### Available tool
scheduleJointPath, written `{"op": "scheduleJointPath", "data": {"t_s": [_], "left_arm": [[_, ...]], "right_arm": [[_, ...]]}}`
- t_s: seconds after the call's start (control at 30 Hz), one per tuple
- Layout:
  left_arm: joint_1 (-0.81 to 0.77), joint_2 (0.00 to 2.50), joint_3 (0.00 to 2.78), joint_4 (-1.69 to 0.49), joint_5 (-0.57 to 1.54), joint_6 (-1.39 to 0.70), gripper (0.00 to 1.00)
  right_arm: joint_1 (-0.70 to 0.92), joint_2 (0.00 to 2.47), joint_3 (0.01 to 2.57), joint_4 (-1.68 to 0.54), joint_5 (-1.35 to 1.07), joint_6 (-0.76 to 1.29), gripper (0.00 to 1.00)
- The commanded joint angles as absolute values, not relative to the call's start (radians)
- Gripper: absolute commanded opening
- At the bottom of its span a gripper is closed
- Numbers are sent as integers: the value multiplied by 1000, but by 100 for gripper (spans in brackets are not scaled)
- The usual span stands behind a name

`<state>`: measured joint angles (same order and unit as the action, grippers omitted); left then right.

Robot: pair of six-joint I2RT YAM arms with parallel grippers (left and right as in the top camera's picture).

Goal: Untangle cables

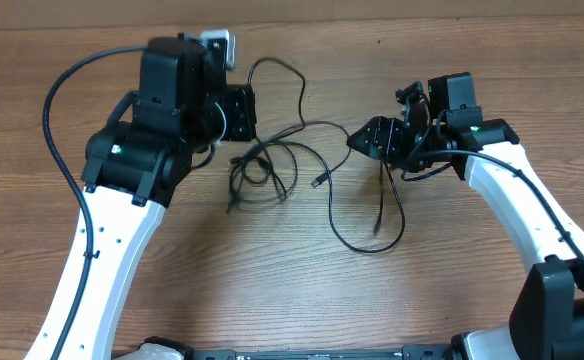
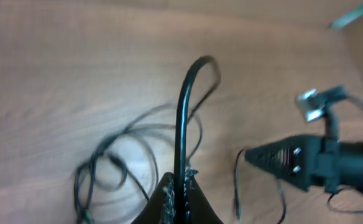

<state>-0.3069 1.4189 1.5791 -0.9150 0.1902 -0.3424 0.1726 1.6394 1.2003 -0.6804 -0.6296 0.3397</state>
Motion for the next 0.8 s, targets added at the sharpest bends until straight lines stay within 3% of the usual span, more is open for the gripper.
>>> {"op": "scheduleJointPath", "data": {"t_s": [0.0, 0.33, 0.53, 0.63, 0.67, 0.77], "left_arm": [[-307, 1424, 1589, -965, 187, -356, 4], [-273, 1434, 1588, -1168, -10, -387, 4], [-233, 1454, 1588, -1252, -35, -390, 4], [-209, 1459, 1588, -1282, -21, -390, 4], [-202, 1460, 1588, -1287, -8, -389, 4], [-174, 1460, 1588, -1291, 53, -389, 4]], "right_arm": [[221, 1635, 1196, -675, -712, 340, 74], [408, 1635, 1196, -667, -549, 401, 64], [486, 1635, 1196, -628, -437, 432, 48], [512, 1635, 1196, -588, -434, 447, 46], [519, 1635, 1196, -575, -434, 447, 48], [534, 1635, 1196, -547, -434, 447, 64]]}}
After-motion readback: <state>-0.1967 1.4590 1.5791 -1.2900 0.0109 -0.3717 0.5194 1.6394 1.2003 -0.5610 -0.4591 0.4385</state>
